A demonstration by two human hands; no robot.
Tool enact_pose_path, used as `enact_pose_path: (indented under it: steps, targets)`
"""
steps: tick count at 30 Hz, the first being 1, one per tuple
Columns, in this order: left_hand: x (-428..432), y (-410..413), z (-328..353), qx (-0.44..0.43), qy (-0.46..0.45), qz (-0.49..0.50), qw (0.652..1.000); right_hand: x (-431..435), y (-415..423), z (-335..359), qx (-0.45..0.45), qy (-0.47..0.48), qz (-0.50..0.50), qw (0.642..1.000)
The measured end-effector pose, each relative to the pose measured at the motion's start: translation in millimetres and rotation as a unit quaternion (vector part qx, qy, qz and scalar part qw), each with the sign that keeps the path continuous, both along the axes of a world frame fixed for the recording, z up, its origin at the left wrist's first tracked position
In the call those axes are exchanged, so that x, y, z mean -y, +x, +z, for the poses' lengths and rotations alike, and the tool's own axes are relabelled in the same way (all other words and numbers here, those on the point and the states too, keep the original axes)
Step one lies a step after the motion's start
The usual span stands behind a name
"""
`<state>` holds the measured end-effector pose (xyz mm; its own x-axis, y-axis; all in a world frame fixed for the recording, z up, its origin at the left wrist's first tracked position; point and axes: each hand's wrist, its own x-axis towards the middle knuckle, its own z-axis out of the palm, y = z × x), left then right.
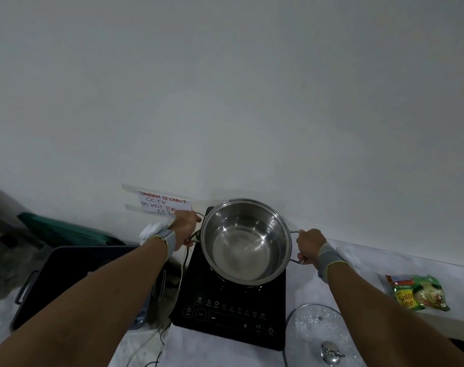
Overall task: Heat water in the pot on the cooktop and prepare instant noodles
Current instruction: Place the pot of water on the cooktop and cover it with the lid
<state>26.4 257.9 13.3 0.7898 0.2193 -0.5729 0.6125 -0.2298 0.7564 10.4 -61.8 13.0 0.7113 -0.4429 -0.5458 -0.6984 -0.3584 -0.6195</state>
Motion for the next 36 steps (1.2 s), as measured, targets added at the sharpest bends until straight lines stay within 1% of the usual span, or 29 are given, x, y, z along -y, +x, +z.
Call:
enact_pose_path:
  steps: [5, 8, 10, 15, 20, 23, 26, 30, 33, 36]
  targets:
    - [5, 0, -1, 0.003, 0.006, 0.015, 1.0, 3, -1, 0, 0.009, -0.007, 0.015, 1.0]
    - [6, -3, 0, 0.006, 0.01, 0.022, 1.0, 1, -1, 3, 0.002, -0.015, 0.043, 0.999]
    - [8, -4, 1, 0.014, 0.011, 0.024, 1.0, 2, -4, 4, 0.012, -0.002, 0.031, 0.999]
    - [15, -8, 3, 0.017, -0.007, 0.037, 0.999, 15, -24, 11, 0.037, -0.065, 0.032, 0.997]
    - [20, -11, 0, 0.029, 0.022, 0.042, 0.998, 40, -58, 3, 0.013, -0.067, 0.042, 0.997]
    - [20, -10, 0, 0.045, 0.053, 0.031, 0.997, 52, -84, 1, -0.009, -0.103, 0.054, 0.993]
    - [22, -17, -3, 0.076, 0.071, 0.015, 0.994, 63, -113, -4, -0.059, -0.156, 0.103, 0.981]
    - [21, -19, -3, 0.093, 0.074, 0.027, 0.993, 70, -143, -13, -0.11, -0.226, 0.165, 0.954]
    - [21, -20, -2, 0.104, 0.067, 0.028, 0.992, 74, -163, -21, -0.129, -0.251, 0.209, 0.936]
    - [20, -24, -2, 0.112, 0.058, 0.018, 0.992, 75, -181, -27, -0.14, -0.252, 0.247, 0.925]
